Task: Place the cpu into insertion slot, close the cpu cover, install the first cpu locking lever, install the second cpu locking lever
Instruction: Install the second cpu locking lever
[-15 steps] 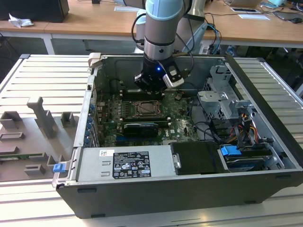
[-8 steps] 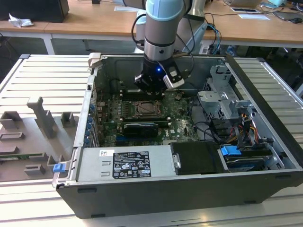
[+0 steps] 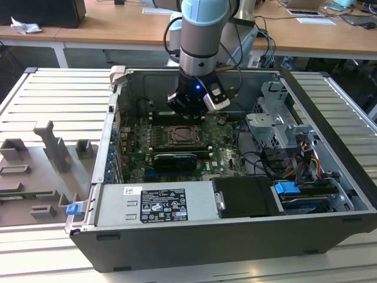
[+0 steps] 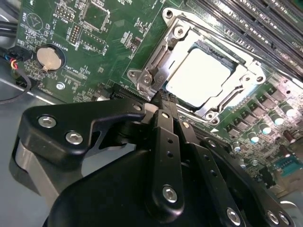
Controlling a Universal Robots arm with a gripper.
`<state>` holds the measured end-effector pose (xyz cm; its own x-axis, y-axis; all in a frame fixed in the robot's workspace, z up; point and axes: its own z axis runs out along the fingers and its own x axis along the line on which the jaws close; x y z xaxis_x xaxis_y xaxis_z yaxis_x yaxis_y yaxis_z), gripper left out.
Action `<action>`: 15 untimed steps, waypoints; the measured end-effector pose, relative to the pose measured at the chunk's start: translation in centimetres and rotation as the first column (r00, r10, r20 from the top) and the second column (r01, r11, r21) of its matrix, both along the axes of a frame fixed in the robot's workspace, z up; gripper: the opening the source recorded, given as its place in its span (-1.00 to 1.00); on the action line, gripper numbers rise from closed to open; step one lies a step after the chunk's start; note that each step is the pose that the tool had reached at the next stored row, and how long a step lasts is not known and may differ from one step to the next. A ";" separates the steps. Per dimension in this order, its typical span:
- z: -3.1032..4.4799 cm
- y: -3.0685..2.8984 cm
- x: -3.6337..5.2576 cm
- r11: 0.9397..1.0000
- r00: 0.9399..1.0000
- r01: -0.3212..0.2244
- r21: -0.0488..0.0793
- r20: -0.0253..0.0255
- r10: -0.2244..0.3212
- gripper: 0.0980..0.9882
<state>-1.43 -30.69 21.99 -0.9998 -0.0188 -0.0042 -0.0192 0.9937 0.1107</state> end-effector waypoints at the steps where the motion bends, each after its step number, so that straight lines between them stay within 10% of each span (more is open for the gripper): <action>1: 0.27 0.00 0.00 1.000 1.000 0.000 0.000 0.000 0.000 -0.98; 7: 3.44 -0.03 0.00 1.000 1.000 0.000 -0.001 0.000 0.000 -0.98; 15: 3.41 -1.24 0.00 1.000 1.000 0.000 -0.001 0.000 0.000 -0.98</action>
